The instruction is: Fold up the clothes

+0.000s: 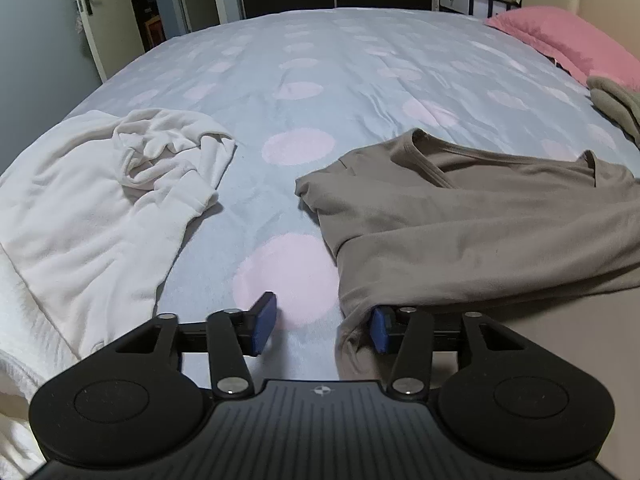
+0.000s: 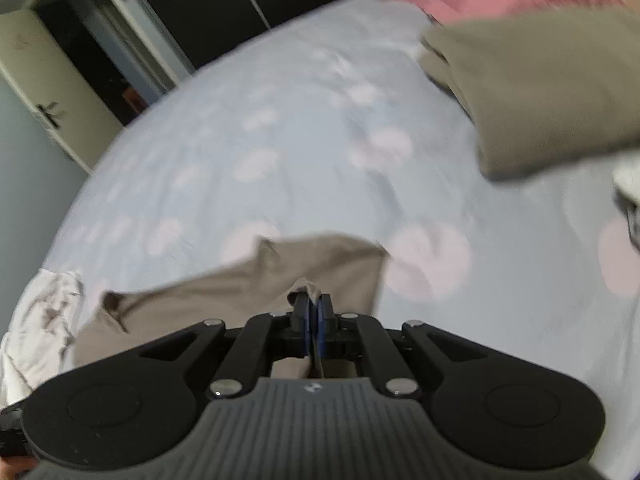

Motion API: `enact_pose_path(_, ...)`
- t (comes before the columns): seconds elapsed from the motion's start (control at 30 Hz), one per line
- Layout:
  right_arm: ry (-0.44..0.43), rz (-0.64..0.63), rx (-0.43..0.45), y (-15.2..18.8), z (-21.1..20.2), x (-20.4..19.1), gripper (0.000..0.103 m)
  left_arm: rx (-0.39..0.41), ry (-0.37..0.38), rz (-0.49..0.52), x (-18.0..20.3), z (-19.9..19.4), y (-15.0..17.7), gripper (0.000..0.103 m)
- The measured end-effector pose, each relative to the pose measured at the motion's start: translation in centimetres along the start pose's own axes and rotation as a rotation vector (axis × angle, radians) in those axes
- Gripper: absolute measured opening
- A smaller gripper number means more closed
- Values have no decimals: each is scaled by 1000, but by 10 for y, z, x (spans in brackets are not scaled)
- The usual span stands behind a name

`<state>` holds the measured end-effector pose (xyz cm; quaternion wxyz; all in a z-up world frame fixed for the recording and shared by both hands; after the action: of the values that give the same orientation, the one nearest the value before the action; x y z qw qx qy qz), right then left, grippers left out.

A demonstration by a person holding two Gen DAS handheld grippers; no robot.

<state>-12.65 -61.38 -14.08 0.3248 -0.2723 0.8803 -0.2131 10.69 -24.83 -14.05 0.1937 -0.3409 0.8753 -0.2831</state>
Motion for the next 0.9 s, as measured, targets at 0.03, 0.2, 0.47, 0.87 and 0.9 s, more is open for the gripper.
enact_pose_path(0.03, 2, 9, -10, 2, 2, 4, 5, -2, -2, 1, 0, -1, 0, 52)
enact_pose_path(0.2, 15, 34, 1, 2, -2, 11, 18, -15, 4, 15, 3, -6, 2, 52)
enact_pose_path(0.47, -26, 55, -33, 20, -18, 12, 44, -27, -4, 28, 6, -6, 4, 52)
enact_pose_path(0.87, -18, 1, -84, 37, -31, 5, 1, -44, -8, 10, 4, -3, 4, 52)
enact_pose_path(0.9, 7, -10, -93, 38, -31, 8, 1, -47, -10, 12, 4, -3, 4, 52)
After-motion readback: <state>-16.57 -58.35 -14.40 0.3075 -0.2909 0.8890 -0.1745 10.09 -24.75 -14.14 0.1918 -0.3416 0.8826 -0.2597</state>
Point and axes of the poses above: each gripper's, at about its wrist camera, not at the fingertips, and z roughly the way its jaws point, x to its right, y to its underside, the point moved 7 cm from there along z, roughly the way its jaws point, and after that the axes turned 3 degrees about -y, right-handed, at the moved point
